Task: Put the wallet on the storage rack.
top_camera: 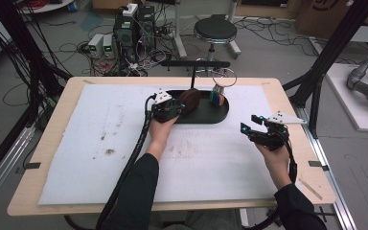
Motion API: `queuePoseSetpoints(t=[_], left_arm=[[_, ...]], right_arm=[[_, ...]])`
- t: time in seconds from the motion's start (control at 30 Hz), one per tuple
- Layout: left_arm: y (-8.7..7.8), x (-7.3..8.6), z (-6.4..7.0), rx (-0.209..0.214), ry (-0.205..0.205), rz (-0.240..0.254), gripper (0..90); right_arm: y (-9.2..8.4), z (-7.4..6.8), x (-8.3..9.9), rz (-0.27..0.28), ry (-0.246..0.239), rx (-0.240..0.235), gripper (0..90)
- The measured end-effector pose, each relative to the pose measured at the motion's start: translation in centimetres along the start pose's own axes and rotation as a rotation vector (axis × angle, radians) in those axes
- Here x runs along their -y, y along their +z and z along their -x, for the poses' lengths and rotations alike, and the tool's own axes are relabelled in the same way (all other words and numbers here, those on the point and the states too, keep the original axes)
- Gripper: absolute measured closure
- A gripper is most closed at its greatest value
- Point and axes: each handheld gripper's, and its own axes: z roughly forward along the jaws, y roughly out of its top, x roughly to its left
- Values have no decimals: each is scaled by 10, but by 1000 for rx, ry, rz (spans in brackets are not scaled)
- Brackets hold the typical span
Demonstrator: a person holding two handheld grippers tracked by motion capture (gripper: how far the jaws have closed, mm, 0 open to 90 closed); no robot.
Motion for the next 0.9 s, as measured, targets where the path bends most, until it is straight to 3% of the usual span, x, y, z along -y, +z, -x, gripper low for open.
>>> queuePoseSetpoints(t=[0.23, 0.5, 0.6, 0.7, 0.8, 0.9], left_arm=[[5, 3, 1, 7, -10, -18, 671], [8, 2, 5, 0, 27, -65, 648], [8, 2, 5, -4, 24, -73, 603], [7, 2, 4, -18, 31, -93, 502], [5, -1, 7, -73, 80, -140, 387], [1, -5, 7, -82, 69, -148, 363]], right_arm=[[-1, 2, 1, 5, 3, 3, 393], [0, 0, 0, 2, -7, 3, 393], [-1, 1, 1, 3, 2, 2, 393], [-1, 2, 1, 5, 0, 2, 392], [-1, 1, 1, 6, -2, 2, 393], [-1, 2, 1, 4, 0, 1, 393]])
